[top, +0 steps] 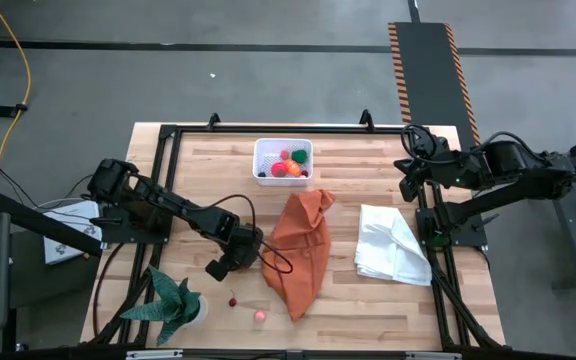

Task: Pick and placing Produce into tupperware
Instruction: Put the top red cherry into the white basket

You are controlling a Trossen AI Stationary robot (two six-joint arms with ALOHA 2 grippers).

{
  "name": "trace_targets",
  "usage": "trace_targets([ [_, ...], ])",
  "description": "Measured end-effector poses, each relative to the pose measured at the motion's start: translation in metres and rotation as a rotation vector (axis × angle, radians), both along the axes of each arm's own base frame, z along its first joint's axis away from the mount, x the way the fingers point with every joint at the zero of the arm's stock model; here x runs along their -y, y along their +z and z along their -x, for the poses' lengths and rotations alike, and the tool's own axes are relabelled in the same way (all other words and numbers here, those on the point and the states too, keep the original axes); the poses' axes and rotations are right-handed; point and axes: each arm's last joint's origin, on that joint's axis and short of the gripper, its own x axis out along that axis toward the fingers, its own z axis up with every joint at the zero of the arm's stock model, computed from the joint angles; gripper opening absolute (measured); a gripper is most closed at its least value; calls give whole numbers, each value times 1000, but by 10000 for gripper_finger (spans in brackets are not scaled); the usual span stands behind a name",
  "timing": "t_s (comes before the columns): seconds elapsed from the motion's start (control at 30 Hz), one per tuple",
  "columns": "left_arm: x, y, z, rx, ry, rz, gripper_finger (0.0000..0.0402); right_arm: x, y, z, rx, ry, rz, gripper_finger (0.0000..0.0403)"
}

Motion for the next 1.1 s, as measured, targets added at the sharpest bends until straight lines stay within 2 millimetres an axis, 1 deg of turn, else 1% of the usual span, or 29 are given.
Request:
trace_targets([
  [0.83,1,1,-2,21,-4,15,130,0,0,0,0,-2,2,0],
  [1.1,2,1,-2,18,-12,42,88,0,0,0,1,-6,6,0],
])
